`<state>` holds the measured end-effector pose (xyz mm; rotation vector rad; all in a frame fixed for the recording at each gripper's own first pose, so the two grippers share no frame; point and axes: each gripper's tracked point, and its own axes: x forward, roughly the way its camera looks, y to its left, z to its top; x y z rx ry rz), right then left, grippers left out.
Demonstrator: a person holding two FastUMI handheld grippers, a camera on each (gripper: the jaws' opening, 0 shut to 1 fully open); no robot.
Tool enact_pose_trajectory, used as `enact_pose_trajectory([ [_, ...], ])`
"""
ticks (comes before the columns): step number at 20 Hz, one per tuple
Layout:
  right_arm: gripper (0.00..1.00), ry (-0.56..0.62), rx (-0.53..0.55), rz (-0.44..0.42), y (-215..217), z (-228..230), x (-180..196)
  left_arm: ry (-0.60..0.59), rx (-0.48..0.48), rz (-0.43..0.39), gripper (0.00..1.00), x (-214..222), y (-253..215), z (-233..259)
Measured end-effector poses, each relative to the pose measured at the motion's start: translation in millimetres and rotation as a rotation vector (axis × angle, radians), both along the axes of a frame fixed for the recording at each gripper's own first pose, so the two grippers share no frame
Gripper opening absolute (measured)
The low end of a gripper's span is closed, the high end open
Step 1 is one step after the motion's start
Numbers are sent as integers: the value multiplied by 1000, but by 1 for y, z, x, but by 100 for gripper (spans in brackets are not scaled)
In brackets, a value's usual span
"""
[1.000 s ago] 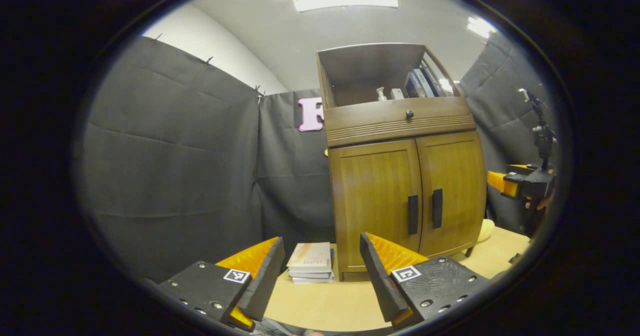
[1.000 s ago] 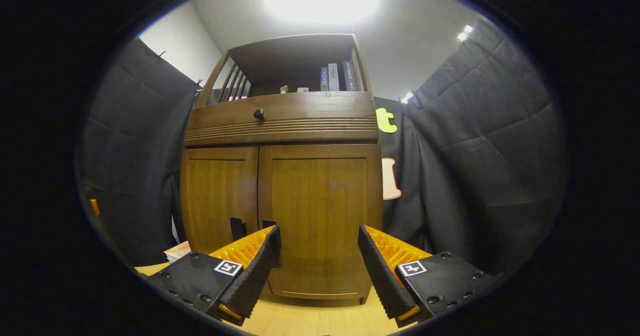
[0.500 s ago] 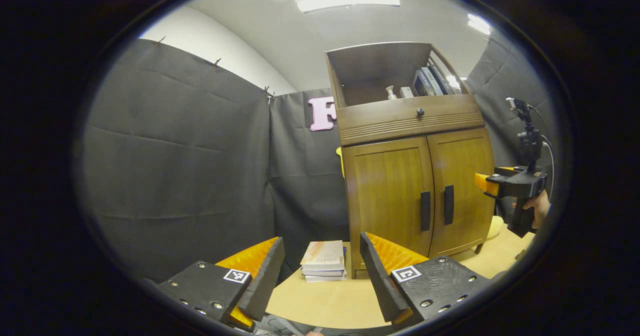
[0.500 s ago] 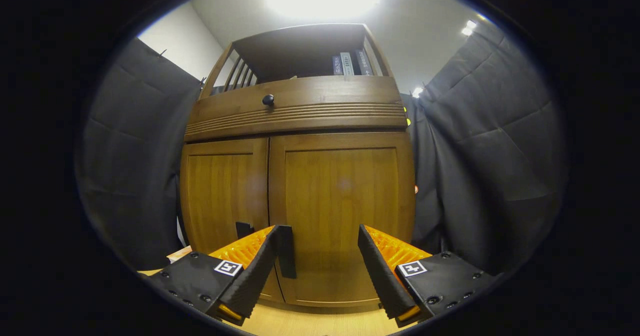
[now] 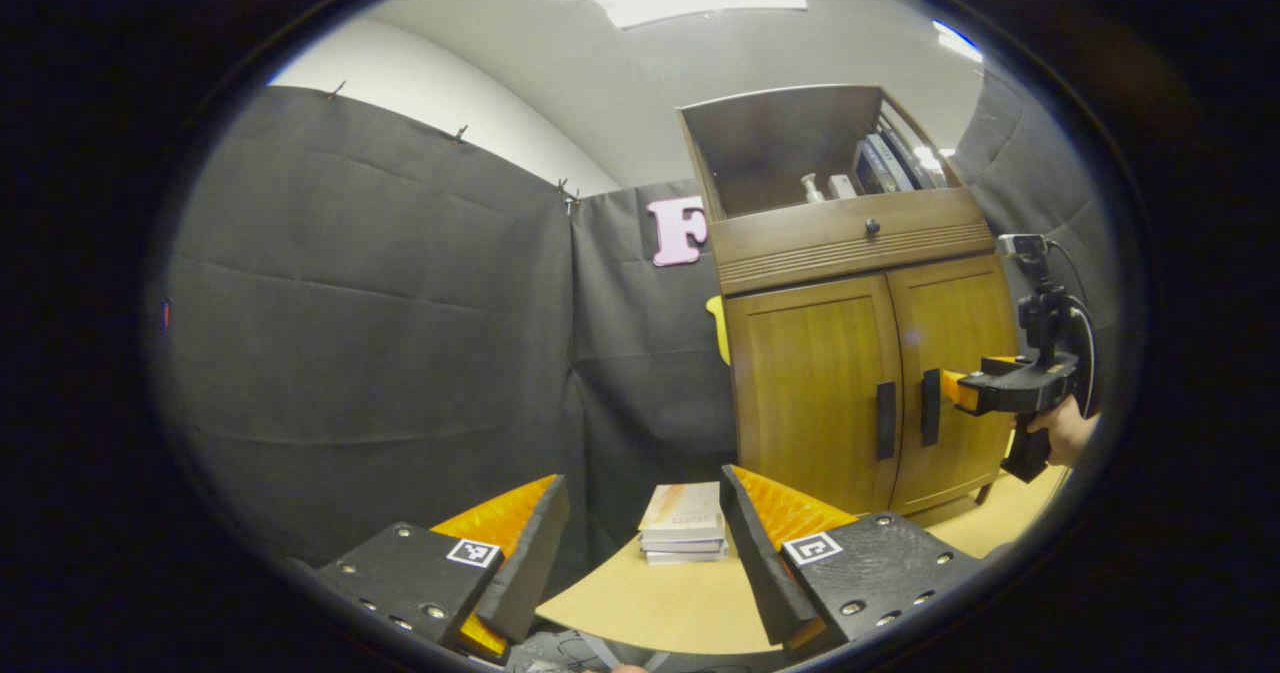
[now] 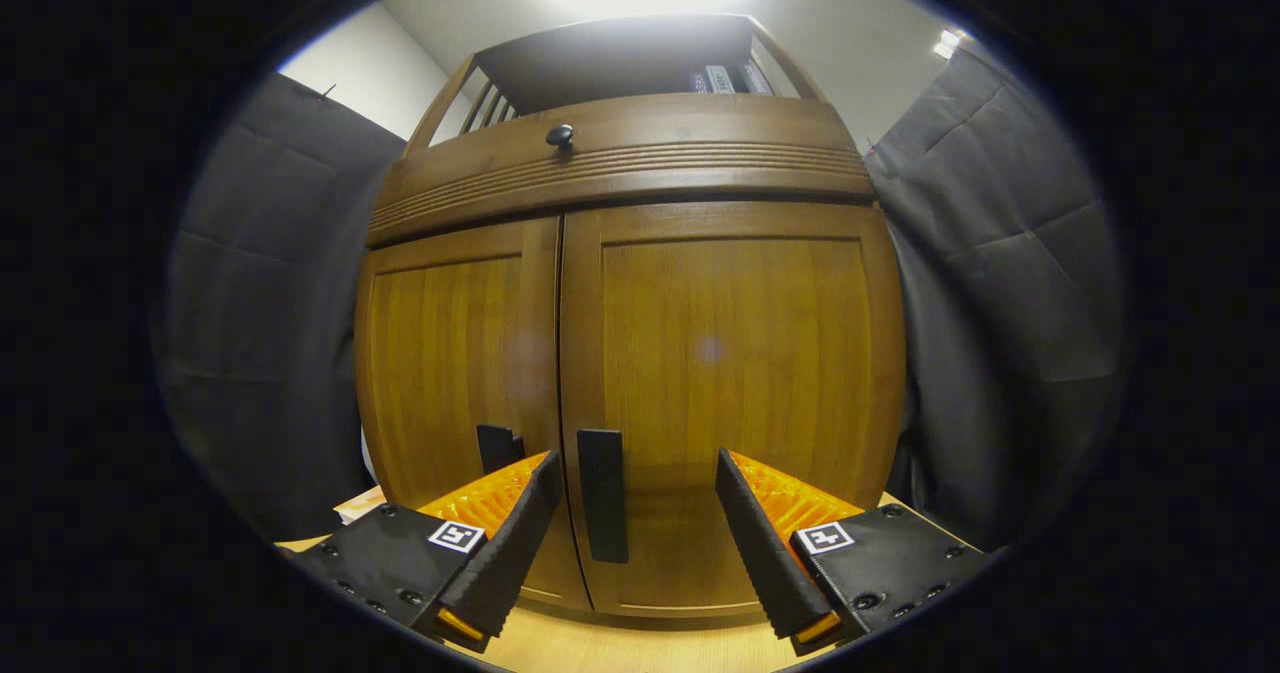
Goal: Open the right door of the double-door shoe cabinet with the right hand, and open the left door with the left hand.
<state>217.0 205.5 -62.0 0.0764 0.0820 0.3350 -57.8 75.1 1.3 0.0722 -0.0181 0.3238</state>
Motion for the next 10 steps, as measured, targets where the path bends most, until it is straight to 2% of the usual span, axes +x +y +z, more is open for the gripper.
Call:
enact_pose_trajectory([
  [10,98,73,-44,9,33,-36,50,26,10,97,88,-25,31,-2],
])
